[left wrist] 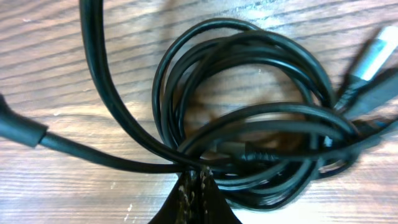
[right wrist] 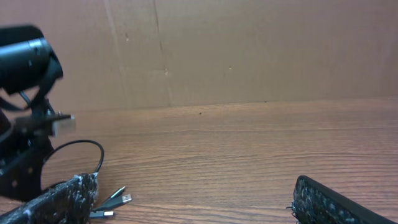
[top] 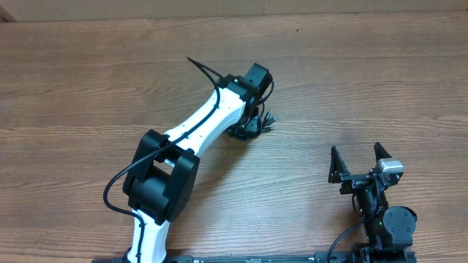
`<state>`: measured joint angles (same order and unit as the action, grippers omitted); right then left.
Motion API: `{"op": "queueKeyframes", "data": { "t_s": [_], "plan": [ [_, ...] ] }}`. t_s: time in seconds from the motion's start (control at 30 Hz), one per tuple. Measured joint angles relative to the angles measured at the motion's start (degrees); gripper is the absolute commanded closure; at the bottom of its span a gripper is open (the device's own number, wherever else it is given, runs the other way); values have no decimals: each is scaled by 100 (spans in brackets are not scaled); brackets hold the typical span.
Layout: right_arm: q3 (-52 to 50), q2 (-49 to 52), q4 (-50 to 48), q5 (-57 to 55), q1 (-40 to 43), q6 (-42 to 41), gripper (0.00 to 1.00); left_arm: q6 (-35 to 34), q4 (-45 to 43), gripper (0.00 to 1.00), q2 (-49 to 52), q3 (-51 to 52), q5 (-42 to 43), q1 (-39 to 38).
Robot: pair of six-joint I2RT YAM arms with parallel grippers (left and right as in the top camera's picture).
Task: Untangle cables
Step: 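Lower the left gripper onto the cable bundle and align with the loops, then close the left gripper on the cable bundle near the plug ends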
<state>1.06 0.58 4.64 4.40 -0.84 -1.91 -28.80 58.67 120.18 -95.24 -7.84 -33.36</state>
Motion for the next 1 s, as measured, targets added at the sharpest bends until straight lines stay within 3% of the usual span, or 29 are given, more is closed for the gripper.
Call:
{"op": "queueKeyframes", "data": {
  "t_s": [0.2,0.33,0.5,0.6,0.7,1.0],
  "plan": [
    [0,0,2,2,2,-2,0,7,409,95,0,-804,-13,13],
    [0,0,0,2,2,2,0,26,518,90,0,-826,15,13],
    [0,0,-2,2,2,2,0,24,549,90,0,-826,157,13],
    [0,0,0,2,2,0,0,35,560,78,0,-826,227,11],
    [0,0,2,2,2,0,0,33,597,75,0,-826,275,13],
    [0,0,0,2,2,0,0,634,564,75,2,-826,942,7]
  ]
}}
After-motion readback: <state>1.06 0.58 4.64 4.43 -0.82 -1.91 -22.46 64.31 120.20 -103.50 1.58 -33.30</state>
